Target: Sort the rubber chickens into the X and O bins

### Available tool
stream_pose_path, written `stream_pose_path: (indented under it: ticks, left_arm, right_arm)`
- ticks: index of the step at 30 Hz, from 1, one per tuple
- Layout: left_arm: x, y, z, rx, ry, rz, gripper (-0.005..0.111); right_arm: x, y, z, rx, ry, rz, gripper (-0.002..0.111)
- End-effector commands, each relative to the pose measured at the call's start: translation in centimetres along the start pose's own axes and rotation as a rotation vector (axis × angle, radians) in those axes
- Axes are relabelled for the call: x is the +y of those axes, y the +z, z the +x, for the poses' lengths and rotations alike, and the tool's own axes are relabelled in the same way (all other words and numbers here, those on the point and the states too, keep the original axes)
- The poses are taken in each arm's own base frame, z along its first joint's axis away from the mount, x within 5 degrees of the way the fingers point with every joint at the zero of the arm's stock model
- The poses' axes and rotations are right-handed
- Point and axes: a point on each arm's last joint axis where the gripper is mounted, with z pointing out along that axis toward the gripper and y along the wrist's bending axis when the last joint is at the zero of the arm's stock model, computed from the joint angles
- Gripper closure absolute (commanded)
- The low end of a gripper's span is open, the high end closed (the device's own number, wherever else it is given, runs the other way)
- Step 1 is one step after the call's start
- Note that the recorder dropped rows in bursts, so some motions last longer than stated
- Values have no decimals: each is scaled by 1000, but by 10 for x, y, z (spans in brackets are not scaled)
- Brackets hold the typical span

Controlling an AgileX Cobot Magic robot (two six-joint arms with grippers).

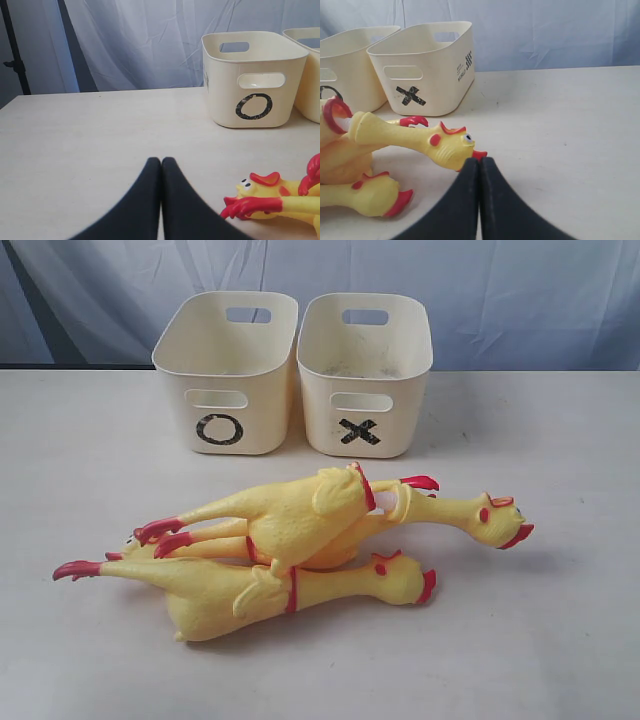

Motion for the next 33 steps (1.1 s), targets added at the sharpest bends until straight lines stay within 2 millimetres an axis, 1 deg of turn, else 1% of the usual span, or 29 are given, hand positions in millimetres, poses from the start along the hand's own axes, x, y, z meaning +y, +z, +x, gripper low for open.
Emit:
stream_pose_path:
  ticks: [1,10,13,24,26,33]
  left_arm:
    - [0,0,0,-6,-6,-2,107]
    - [0,0,0,-6,-6,-2,107]
    - [1,0,0,-12,33,-12,107]
    - [1,0,-1,-16,25,-10,107]
    - [1,0,-3,-45,23,-11,107]
    - [1,-3,-20,-228,16,-16,107]
  right_arm:
    - [0,0,1,-9,-3,-4,109]
    - [0,0,1,-9,-3,-4,109]
    - [0,0,1,-9,-3,-4,109]
    - [0,0,1,-9,-3,-4,109]
    - [0,0,1,-9,-3,-4,109]
    - [0,0,1,-9,-3,-4,109]
